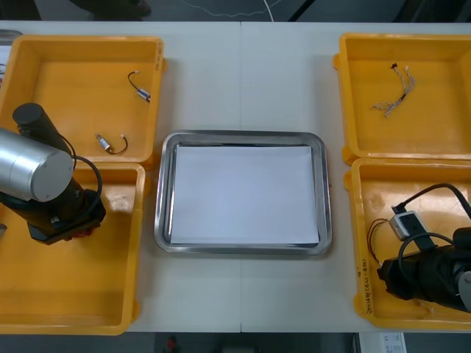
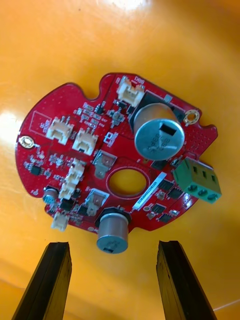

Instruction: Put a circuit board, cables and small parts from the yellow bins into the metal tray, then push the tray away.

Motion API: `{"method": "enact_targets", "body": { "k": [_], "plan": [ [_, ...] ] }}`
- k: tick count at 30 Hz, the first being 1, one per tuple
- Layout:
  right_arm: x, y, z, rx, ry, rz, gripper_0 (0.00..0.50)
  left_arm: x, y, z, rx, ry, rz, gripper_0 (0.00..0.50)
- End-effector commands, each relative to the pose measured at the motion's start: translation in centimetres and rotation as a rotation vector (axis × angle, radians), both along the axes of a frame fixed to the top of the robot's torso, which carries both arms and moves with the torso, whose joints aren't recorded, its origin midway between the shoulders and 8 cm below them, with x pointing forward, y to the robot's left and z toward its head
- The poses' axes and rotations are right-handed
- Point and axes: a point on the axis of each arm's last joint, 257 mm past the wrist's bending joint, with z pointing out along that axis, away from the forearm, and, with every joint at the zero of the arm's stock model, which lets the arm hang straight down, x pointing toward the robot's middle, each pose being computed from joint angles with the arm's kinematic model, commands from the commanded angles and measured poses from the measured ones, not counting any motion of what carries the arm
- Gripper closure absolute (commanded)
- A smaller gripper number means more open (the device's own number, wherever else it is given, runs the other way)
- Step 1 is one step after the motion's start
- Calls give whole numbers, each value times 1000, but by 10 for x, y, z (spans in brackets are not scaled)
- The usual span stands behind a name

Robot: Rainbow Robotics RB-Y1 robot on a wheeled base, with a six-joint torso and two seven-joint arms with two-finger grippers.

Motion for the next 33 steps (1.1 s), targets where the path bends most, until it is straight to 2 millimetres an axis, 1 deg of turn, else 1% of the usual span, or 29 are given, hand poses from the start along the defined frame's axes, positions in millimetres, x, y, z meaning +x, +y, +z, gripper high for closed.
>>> {"method": "enact_targets", "body": {
  "k": [1,8,16,23,24,25,26,27,33],
  "plan": [
    [-14,3,-11,-24,17,41,0,17,-14,7,-19,-50,41,0],
    [-14,-2,-15,-66,4,42,0,18,-16,6,-20,-49,39,0],
    [-14,2,-17,-64,0,45,0,18,-18,3,-7,-51,37,0],
    [-14,2,-17,-63,0,44,0,17,-18,2,-6,-49,35,0],
    [-14,2,-17,-63,0,43,0,18,-18,2,-6,-50,34,95],
    [-14,1,-17,-64,0,40,0,18,-18,2,-6,-49,33,224],
    [-15,2,-18,-64,3,41,0,17,-18,2,-5,-48,30,314],
    [-14,2,-18,-64,1,41,0,17,-17,2,-5,-48,30,495],
    [-13,-3,-20,-71,-1,34,0,18,-17,0,-4,-54,17,500]
  ]
}}
